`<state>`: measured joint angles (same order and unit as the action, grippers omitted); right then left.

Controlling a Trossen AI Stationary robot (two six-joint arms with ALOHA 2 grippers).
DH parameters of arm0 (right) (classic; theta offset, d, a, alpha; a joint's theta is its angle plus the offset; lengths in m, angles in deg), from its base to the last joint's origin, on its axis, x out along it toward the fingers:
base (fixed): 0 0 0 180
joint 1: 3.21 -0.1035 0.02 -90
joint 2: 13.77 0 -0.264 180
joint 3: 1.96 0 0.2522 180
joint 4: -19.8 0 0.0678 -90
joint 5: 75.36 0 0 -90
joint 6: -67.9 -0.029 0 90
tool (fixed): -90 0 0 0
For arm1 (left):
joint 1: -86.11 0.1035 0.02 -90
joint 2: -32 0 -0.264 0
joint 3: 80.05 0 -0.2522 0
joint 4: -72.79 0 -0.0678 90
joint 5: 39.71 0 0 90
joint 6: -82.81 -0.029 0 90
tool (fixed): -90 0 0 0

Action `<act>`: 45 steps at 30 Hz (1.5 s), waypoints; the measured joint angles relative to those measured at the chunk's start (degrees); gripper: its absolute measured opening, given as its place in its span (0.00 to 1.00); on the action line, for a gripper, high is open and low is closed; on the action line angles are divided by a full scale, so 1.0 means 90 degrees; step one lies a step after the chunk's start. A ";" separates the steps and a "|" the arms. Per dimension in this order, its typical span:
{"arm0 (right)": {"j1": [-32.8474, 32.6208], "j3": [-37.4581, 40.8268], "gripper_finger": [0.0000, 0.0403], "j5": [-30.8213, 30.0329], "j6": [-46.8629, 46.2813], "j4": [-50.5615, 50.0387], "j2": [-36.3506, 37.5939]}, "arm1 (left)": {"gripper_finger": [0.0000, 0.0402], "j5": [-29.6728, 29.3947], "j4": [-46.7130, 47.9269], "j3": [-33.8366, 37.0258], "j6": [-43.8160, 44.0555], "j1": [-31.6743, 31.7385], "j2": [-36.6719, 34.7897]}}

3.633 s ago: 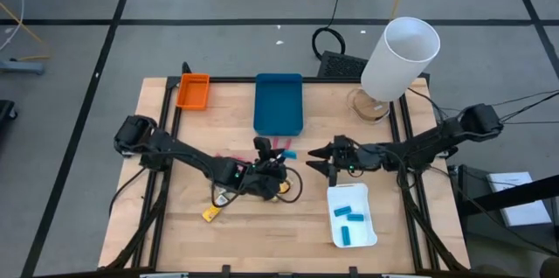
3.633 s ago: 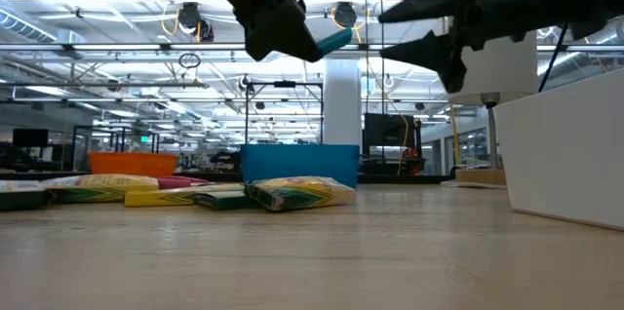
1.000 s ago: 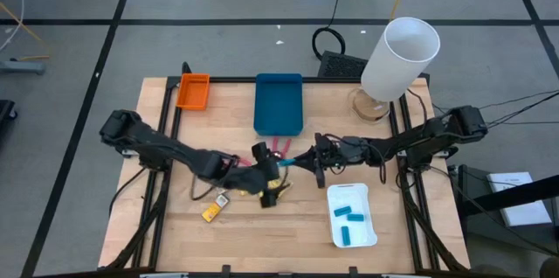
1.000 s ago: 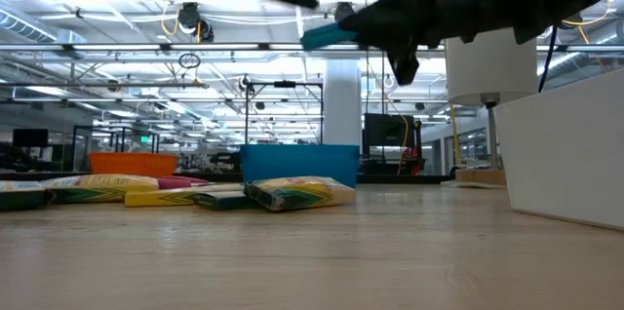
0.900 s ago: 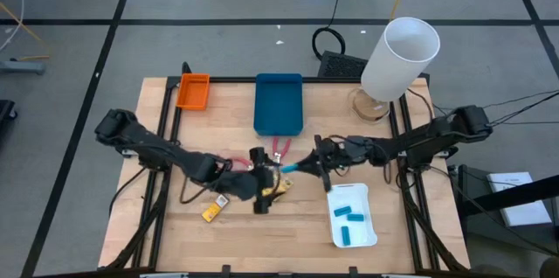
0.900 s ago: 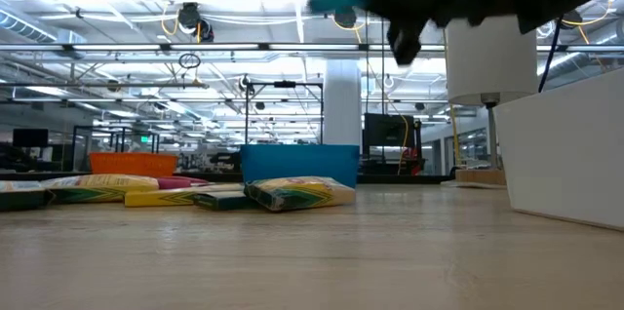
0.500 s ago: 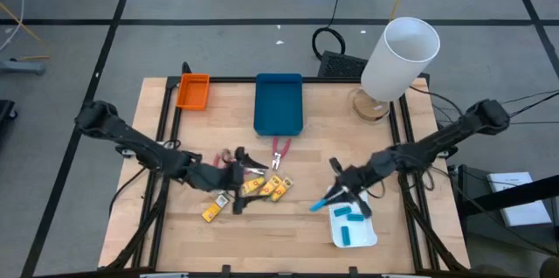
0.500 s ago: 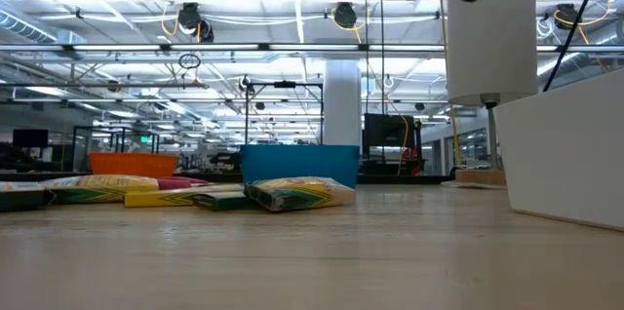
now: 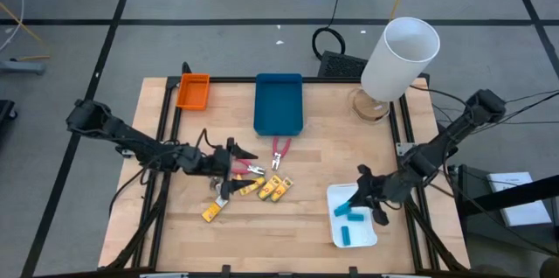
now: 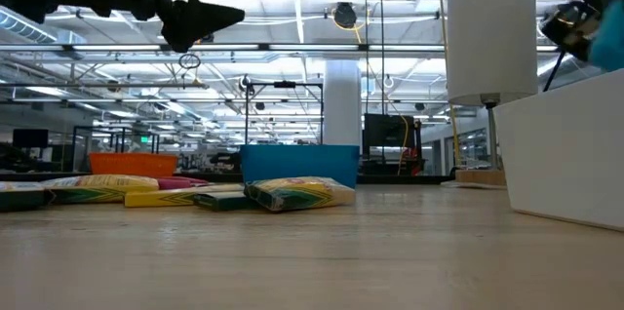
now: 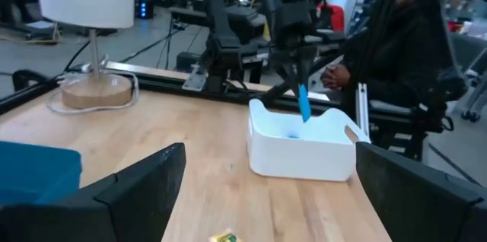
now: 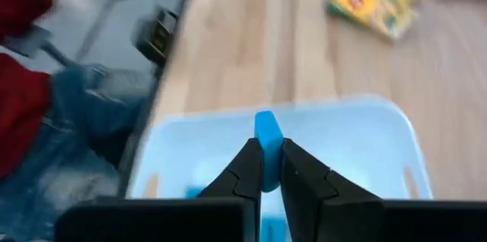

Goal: Pick & Place School Supplies
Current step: Put the blue eraser into the white bin, then put the left pink hole puncher into the blue bin

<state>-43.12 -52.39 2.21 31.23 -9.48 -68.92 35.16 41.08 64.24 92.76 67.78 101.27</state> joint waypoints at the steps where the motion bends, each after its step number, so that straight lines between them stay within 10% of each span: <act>1: -0.0069 0.0000 0.05 -0.0085 -0.0159 -0.0153 -0.0011 | 0.97 -0.0022 -0.0010 0.0000 0.0050 0.0001 0.0000; 33: -0.0326 0.2110 0.21 -0.0752 -0.0844 0.3088 -0.0302 | 0.97 -0.0212 0.0029 -0.0007 0.0090 0.0005 0.0003; 45: -0.0320 0.2110 0.31 -0.0587 0.1002 0.5094 -0.0285 | 0.97 -0.0215 0.0028 -0.0007 0.0090 0.0005 0.0003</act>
<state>-46.00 -33.39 -3.08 40.25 36.37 -71.49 33.23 41.33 64.17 93.57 67.83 101.30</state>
